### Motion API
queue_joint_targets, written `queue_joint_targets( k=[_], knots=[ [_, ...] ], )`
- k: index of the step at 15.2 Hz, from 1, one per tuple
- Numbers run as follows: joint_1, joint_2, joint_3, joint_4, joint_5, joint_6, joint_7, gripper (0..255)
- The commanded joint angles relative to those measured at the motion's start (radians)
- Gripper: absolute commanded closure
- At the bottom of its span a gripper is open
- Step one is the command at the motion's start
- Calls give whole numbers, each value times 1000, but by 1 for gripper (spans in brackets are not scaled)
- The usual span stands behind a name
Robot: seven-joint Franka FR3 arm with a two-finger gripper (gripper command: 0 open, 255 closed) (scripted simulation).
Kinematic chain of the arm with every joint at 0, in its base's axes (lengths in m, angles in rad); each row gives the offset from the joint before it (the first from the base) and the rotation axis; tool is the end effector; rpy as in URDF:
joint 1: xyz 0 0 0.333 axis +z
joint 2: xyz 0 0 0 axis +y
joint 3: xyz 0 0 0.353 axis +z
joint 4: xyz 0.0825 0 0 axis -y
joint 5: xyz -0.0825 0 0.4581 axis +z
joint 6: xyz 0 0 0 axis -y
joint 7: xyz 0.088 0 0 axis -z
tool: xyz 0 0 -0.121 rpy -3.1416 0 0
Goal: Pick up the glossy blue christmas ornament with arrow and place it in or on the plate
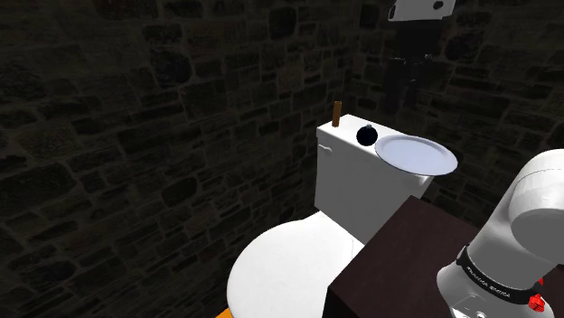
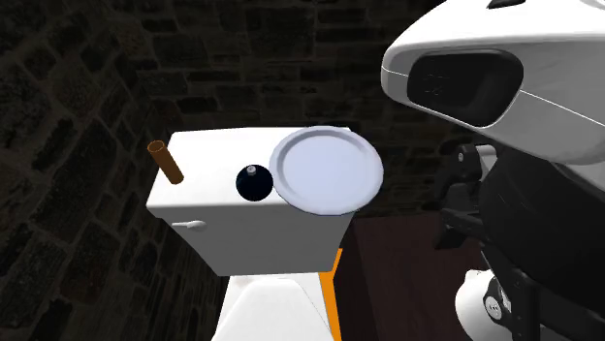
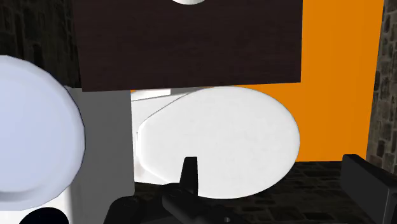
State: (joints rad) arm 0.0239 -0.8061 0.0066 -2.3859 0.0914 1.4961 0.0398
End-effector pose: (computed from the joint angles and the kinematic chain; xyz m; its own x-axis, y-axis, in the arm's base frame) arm 0.3383 0.0225 0.5878 0.9962 -0.0049 -0.0867 -0.0121 -0.9965 -0.0831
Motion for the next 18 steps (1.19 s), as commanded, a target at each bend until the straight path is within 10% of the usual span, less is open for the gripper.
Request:
queue_joint_targets(
  k=[1,18],
  knots=[
    [0,0,0,0,0,0,0,0],
    [-105,687,-153,339,-172,89,-151,0]
  ],
)
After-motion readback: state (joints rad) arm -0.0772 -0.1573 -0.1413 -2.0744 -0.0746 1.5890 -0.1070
